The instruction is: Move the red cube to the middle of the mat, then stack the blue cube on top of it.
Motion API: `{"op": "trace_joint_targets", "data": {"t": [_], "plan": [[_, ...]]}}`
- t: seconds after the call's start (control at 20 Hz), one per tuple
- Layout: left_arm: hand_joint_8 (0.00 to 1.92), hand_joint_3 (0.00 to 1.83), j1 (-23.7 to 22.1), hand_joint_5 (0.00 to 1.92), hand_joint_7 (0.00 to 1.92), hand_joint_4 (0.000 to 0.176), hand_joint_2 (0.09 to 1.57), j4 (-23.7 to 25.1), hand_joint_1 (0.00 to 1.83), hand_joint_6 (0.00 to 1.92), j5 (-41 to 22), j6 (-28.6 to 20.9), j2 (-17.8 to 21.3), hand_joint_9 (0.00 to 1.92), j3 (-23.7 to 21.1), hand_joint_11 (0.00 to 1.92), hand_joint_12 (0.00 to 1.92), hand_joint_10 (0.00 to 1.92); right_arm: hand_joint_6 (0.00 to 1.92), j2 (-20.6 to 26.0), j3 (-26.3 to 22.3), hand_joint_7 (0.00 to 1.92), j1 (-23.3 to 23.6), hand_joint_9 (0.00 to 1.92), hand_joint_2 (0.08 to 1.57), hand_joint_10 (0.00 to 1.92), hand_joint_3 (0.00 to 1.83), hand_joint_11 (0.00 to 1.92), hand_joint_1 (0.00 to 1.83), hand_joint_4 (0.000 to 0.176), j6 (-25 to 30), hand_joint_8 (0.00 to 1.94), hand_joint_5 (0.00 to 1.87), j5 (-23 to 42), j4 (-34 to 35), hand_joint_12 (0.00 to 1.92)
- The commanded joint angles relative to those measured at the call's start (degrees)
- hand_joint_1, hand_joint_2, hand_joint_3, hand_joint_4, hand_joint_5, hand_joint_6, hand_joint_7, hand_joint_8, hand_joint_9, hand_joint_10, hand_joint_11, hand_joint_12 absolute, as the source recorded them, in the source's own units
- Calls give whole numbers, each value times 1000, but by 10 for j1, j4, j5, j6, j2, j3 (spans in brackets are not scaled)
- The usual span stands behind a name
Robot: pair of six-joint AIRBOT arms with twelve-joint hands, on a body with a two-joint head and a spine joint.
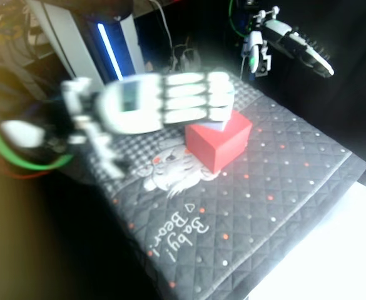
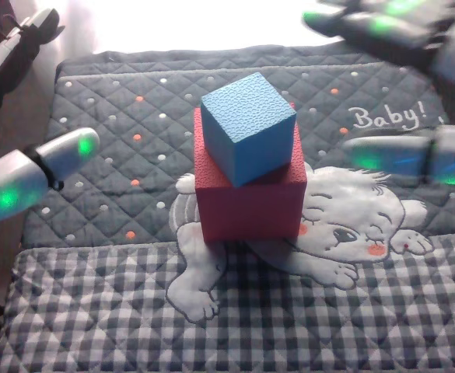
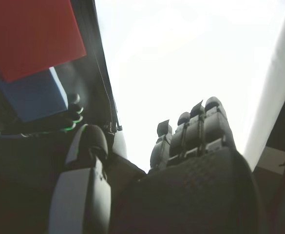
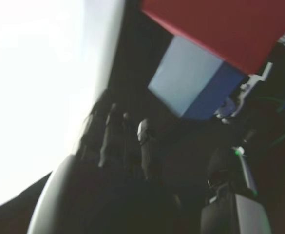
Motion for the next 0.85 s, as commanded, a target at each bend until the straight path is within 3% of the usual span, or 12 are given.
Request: {"op": "trace_joint_targets", "data": {"t": [0.0, 0.15, 0.2, 0.25, 0.35, 0.4, 0.45, 0.55, 0.65, 0.7, 0.75, 0.8], "plan": [[0, 0, -1, 0, 0, 152, 1151, 8, 593, 0, -83, -2, 4, 0, 0, 0, 0, 0, 1, 14, -11, 0, -10, 6, 1212, 7, 5, 0, 424, 0, -18, 0, 60, 107, 34, 3], [0, 0, 5, 0, 0, 151, 1126, 6, 551, 0, -99, -2, 6, 0, -5, 0, 0, 0, 0, 52, -32, 0, -90, 0, 1191, 0, 0, 0, 487, 3, -42, 0, 1, 166, 112, 0], [0, 0, 5, 0, 0, 138, 1124, 6, 517, 0, -101, -2, 7, 0, -5, 0, 0, 0, 0, 59, -38, 0, -110, 0, 1188, 0, 0, 0, 480, 18, -55, 0, 0, 185, 137, 0], [0, 0, 5, 0, 0, 135, 1121, 6, 534, 0, -103, -1, 8, 0, -5, 0, 0, 0, 0, 72, -50, 0, -142, 0, 1216, 0, 8, 0, 491, 13, -72, 0, 0, 220, 167, 0], [0, 0, 5, 0, 0, 170, 1073, 10, 509, 0, -110, -1, 10, 0, -6, 0, 0, 0, 0, 97, -73, 0, -195, 0, 1256, 0, 23, 0, 518, 9, -99, 0, 0, 278, 214, 0], [0, 0, 6, 0, 0, 164, 1087, 11, 541, 0, -115, -1, 12, 0, -8, 0, 0, 0, 0, 109, -86, 0, -220, 0, 1261, 0, 24, 0, 525, 41, -115, 0, 0, 304, 232, 0], [0, 0, 6, 0, 0, 143, 1094, 13, 573, 0, -120, -1, 13, 0, -10, 0, 0, 0, 0, 117, -94, 0, -239, 0, 1234, 0, 10, 0, 575, 53, -122, 0, 0, 326, 244, 0], [0, 0, 6, 0, 0, 171, 1083, 21, 533, 0, -131, -1, 17, 0, -14, 0, 0, 0, 0, 124, -107, 0, -272, 0, 1205, 0, 0, 0, 607, 73, -132, 0, 0, 367, 259, 0], [0, 0, 8, 0, 0, 176, 1075, 32, 599, 0, -139, -1, 21, 0, -17, 0, 0, 0, 0, 132, -120, 0, -279, 0, 1194, 0, 0, 0, 668, 85, -159, 0, 0, 392, 262, 0], [0, 0, 8, 0, 0, 176, 1084, 33, 595, 0, -142, 0, 22, 0, -17, 0, 0, 0, 0, 135, -123, 0, -279, 0, 1194, 0, 0, 0, 693, 78, -165, 0, 0, 396, 262, 0], [0, 3, 8, 0, 0, 175, 1105, 36, 605, 0, -152, 1, 25, 0, -18, 0, 0, 0, 0, 142, -129, 0, -279, 0, 1159, 0, 0, 0, 668, 97, -182, 0, 0, 408, 262, 0], [0, 0, 7, 0, 0, 176, 1096, 40, 609, 0, -153, 6, 30, 0, -19, 0, 0, 0, 0, 147, -131, 0, -279, 0, 1167, 0, 0, 0, 663, 99, -188, 0, 0, 415, 262, 0]]}}
